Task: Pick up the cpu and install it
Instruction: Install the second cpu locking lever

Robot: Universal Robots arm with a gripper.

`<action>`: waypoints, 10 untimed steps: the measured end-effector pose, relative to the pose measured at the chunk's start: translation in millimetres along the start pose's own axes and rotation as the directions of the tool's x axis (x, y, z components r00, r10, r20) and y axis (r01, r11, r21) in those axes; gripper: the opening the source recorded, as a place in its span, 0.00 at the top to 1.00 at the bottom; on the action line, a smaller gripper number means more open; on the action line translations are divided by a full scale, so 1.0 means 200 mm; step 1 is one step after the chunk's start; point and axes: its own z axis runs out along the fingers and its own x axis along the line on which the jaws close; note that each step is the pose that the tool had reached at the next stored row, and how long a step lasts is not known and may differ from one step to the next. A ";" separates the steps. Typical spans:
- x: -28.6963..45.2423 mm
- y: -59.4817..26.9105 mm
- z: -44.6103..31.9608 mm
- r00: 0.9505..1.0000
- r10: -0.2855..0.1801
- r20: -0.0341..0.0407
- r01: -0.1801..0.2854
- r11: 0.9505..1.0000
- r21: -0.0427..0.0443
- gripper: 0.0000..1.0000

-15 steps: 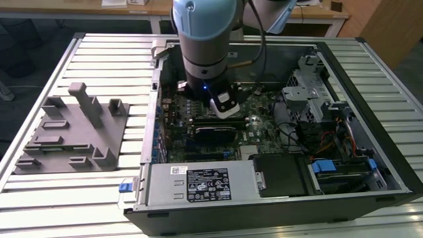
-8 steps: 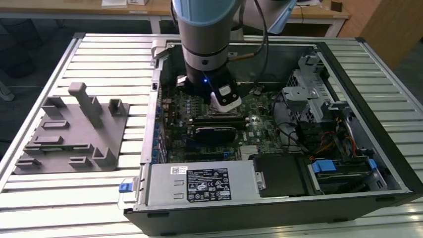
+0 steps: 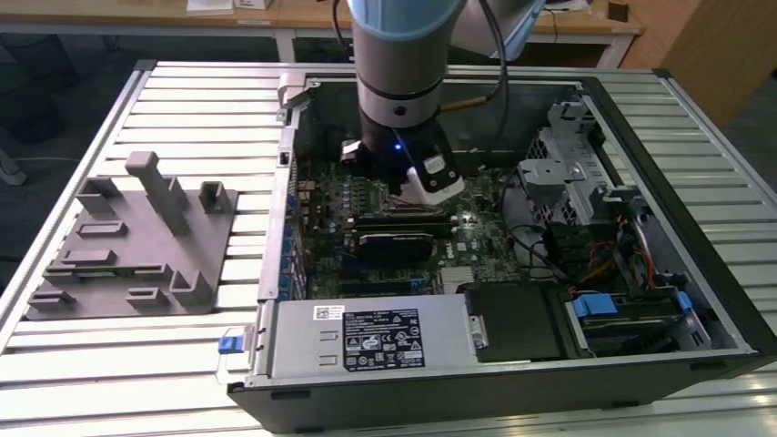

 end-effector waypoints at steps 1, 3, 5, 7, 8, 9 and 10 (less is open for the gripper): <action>-0.015 0.001 0.001 1.000 0.000 -0.001 0.000 1.000 0.003 0.89; -0.043 0.003 0.002 1.000 0.000 -0.001 0.000 1.000 0.009 0.89; -0.061 0.004 0.005 1.000 0.000 -0.002 0.000 1.000 0.018 0.89; -0.066 0.003 0.009 1.000 0.000 -0.002 0.000 1.000 0.029 0.89; -0.067 0.003 0.012 1.000 0.000 -0.002 0.000 0.999 0.034 0.89; -0.068 0.002 0.015 1.000 0.000 -0.003 0.000 0.999 0.038 0.89; -0.068 0.001 0.019 1.000 0.000 -0.003 0.000 0.999 0.040 0.89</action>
